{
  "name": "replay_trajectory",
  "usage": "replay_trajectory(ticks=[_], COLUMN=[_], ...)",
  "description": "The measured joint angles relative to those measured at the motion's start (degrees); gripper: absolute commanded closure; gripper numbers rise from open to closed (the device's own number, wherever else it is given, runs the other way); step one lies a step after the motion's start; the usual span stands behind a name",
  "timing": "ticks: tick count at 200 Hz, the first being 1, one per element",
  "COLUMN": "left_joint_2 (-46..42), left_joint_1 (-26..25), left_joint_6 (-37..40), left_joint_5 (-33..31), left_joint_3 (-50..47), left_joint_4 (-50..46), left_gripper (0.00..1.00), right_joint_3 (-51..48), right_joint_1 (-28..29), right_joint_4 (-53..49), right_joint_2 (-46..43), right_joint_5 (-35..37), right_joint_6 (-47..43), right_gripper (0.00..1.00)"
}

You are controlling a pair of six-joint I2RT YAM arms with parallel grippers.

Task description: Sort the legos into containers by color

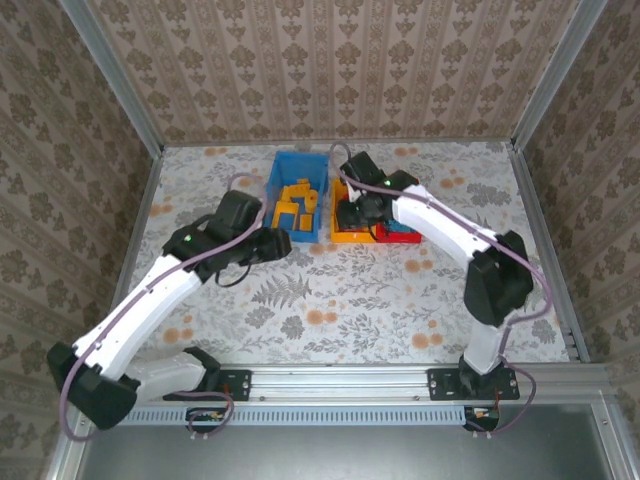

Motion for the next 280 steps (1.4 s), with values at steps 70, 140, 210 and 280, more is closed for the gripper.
replay_trajectory(ticks=[70,140,210,280], left_joint_2=[16.17,19.96,14.53,1.18], left_joint_1=[-5.38,-7.13,2.36,18.69], left_joint_6=[9.29,13.42,9.49,5.44], left_joint_5=[-0.66,-1.99,-2.82,-28.2], left_joint_3=[16.17,19.37,14.73,-0.48], left_joint_4=[6.99,7.21,7.1,2.84], left_gripper=[0.51,0.51,0.0,0.0], right_joint_3=[18.53,21.81,-0.26,-44.17], right_joint_1=[-6.03,-7.06,-7.74,-16.81], right_joint_4=[-5.66,-8.02,-1.77,17.22], right_joint_2=[18.58,19.15,-9.14,-49.88], right_joint_5=[-3.28,-4.85,5.88,43.8], right_joint_6=[8.7,9.2,7.17,3.65], right_gripper=[0.64,0.35,0.0,0.0])
